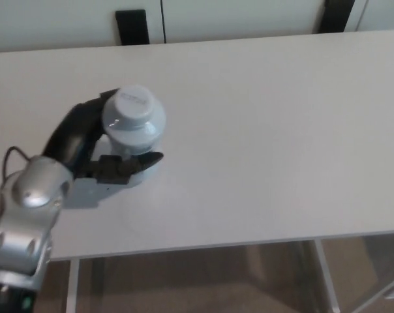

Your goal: The robot picks up a bottle from a person using its left hand and walk towards the table in frontand put the bottle on the table.

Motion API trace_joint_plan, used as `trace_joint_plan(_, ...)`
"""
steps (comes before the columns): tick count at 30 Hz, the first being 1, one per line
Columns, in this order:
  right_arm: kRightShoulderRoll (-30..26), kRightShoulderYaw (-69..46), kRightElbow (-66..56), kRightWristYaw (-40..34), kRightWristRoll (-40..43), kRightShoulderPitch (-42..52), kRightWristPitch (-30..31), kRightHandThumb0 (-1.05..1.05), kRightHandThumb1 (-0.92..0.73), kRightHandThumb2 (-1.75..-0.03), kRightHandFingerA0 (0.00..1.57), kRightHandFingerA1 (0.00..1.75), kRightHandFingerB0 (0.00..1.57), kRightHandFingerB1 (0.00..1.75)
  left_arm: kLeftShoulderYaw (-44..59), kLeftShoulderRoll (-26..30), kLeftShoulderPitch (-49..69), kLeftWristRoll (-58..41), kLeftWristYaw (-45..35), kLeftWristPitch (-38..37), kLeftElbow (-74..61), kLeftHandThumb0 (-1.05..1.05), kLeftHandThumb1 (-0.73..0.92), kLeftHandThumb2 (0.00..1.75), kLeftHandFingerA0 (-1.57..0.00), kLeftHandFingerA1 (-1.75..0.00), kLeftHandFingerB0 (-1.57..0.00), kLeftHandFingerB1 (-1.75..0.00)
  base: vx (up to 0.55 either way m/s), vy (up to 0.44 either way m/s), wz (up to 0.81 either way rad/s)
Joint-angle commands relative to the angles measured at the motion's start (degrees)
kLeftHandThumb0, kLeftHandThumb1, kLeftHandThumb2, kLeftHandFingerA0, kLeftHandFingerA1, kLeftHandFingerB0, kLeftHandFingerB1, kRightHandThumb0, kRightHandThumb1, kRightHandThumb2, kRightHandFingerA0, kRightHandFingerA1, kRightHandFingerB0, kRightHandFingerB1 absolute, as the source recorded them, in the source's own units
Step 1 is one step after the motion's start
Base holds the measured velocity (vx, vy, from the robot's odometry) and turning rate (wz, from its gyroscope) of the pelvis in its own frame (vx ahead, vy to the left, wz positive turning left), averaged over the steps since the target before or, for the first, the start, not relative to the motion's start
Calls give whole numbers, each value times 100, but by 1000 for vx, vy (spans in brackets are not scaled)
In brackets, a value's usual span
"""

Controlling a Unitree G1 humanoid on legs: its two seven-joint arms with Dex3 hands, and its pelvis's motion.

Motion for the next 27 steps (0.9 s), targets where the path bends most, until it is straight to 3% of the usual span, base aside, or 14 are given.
trace_joint_plan(1,-81,8,25,59,-33,-32,44,-44,-72,-62,63,46,51,41,-234,-115,-533,374,269,276,406,-17,85,67,-104,-136,-78,-107,0,0,0)
trace_joint_plan(10,-49,10,-26,88,-16,25,27,-43,-72,-62,66,47,53,41,-593,-332,-590,492,225,108,564,-15,83,70,-106,-135,-80,-106,0,0,0)
trace_joint_plan(12,-26,4,42,50,-20,5,25,-43,-72,-61,66,48,54,42,-612,-377,-551,465,219,114,570,-15,83,68,-108,-131,-80,-99,0,0,0)
trace_joint_plan(13,-28,1,7,79,-7,6,35,-43,-71,-61,66,48,54,42,-669,-362,-512,526,228,94,563,-19,82,64,-116,-102,-82,-66,0,0,0)
trace_joint_plan(14,-26,3,1,73,-9,6,39,-44,-71,-61,67,48,54,42,-680,-366,-501,544,243,113,555,-21,80,64,-116,-81,-76,-53,0,0,0)
trace_joint_plan(15,-23,6,-3,63,-12,7,43,-44,-71,-61,67,48,54,42,-687,-373,-493,557,261,141,545,-21,80,64,-116,-81,-76,-53,0,0,0)
trace_joint_plan(16,-9,20,19,57,-27,-1,53,-44,-70,-61,67,48,54,42,-625,-436,-391,484,299,279,435,-30,74,63,-90,-54,-55,-41,0,0,0)
trace_joint_plan(17,-17,27,-2,85,-28,10,28,-43,-70,-61,66,48,54,43,-654,-389,-318,434,145,304,380,-62,51,76,-17,-41,-10,-36,0,0,0)
trace_joint_plan(18,-23,30,-28,101,-23,21,17,-43,-71,-61,65,48,54,43,-693,-305,-277,380,-65,214,408,-67,45,83,-1,-20,-4,-20,0,0,0)
trace_joint_plan(19,-24,31,-36,102,-21,24,17,-43,-71,-61,65,48,54,43,-703,-279,-269,365,-129,175,423,-67,45,83,-1,-20,-4,-20,0,0,0)
trace_joint_plan(20,-15,34,-15,79,-28,14,33,-43,-71,-61,67,48,54,42,-753,-216,-258,431,-152,53,461,-77,47,84,0,-6,0,-9,0,0,0)
trace_joint_plan(23,-12,37,-5,69,-29,9,40,-43,-71,-61,67,48,54,42,-780,-180,-252,452,-167,0,473,-77,47,84,0,-6,0,-9,0,0,0)
trace_joint_plan(24,0,57,1,77,-44,62,12,-44,-72,-61,66,47,54,42,-835,-102,-108,520,-152,-91,389,-87,55,60,0,0,0,0,0,0,0)
trace_joint_plan(27,-16,71,-57,124,-36,121,-55,-44,-71,-61,64,48,53,43,-805,-110,-16,460,-115,-79,340,-87,55,59,0,0,0,0,0,0,0)
